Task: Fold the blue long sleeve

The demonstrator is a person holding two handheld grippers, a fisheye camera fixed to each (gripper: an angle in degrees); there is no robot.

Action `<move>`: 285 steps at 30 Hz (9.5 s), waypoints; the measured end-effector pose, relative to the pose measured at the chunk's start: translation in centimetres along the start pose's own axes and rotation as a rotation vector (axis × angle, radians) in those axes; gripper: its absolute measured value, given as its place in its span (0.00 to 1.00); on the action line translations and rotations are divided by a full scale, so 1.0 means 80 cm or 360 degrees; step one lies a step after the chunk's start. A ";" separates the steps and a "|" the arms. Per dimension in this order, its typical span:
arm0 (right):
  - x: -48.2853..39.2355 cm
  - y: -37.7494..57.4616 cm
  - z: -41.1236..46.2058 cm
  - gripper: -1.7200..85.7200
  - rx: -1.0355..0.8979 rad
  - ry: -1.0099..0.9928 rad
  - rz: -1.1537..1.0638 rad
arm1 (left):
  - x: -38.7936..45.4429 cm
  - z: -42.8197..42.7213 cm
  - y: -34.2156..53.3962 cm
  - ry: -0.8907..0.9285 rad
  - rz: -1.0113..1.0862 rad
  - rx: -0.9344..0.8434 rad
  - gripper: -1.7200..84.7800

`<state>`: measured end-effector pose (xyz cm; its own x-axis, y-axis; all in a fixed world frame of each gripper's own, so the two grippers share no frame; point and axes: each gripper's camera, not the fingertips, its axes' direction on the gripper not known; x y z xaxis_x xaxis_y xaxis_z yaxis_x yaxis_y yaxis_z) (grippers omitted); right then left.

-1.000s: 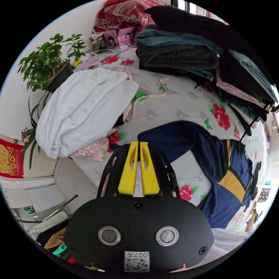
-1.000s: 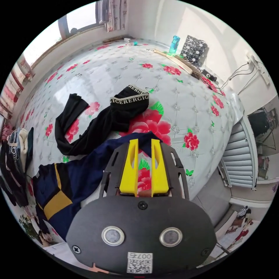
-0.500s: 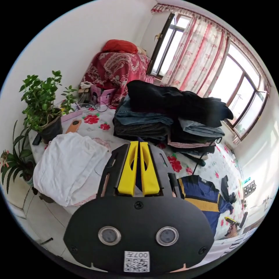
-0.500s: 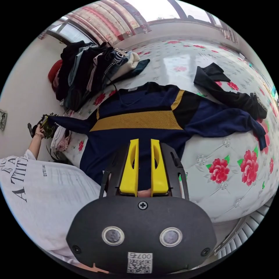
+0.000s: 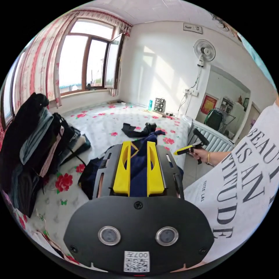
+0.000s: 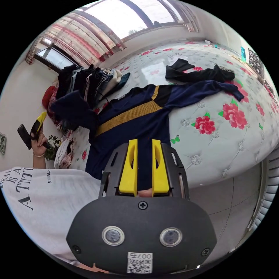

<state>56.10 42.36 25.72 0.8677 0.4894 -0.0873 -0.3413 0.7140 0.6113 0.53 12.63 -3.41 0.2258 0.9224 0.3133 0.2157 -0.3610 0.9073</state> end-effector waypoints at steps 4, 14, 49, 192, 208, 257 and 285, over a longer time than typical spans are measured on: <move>0.021 0.029 0.015 0.12 -0.0051 0.0012 0.0098 | -0.020 0.085 0.136 -0.0101 -0.0295 -0.0475 0.11; -0.071 -0.067 0.151 0.14 -0.0365 0.0090 -0.0418 | -0.091 0.184 0.328 -0.0313 -0.0818 -0.0890 0.11; -0.087 -0.028 0.106 0.09 -0.0401 0.0063 -0.0595 | -0.352 0.267 0.424 -0.0509 -0.0693 -0.1032 0.01; -0.372 0.078 0.188 0.07 -0.0738 -0.0636 -0.1414 | -0.235 -0.044 0.521 -0.0182 -0.1326 -0.0412 0.11; -0.171 -0.064 0.355 0.08 -0.0623 0.0308 -0.0651 | -0.095 0.150 0.521 -0.0437 -0.0054 -0.1074 0.01; 0.202 0.131 0.187 0.16 -0.0665 -0.0031 -0.0065 | -0.072 -0.026 0.729 -0.0428 -0.0893 -0.1074 0.12; 0.216 -0.058 0.010 0.06 -0.0232 -0.0673 0.0129 | -0.321 -0.107 0.454 -0.0004 -0.1256 -0.0548 0.13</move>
<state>72.96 47.12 21.98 0.8971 0.3209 0.3036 -0.4352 0.7598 0.4830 -5.60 -22.99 23.89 0.1334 0.8856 -0.4450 0.0106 0.4477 0.8941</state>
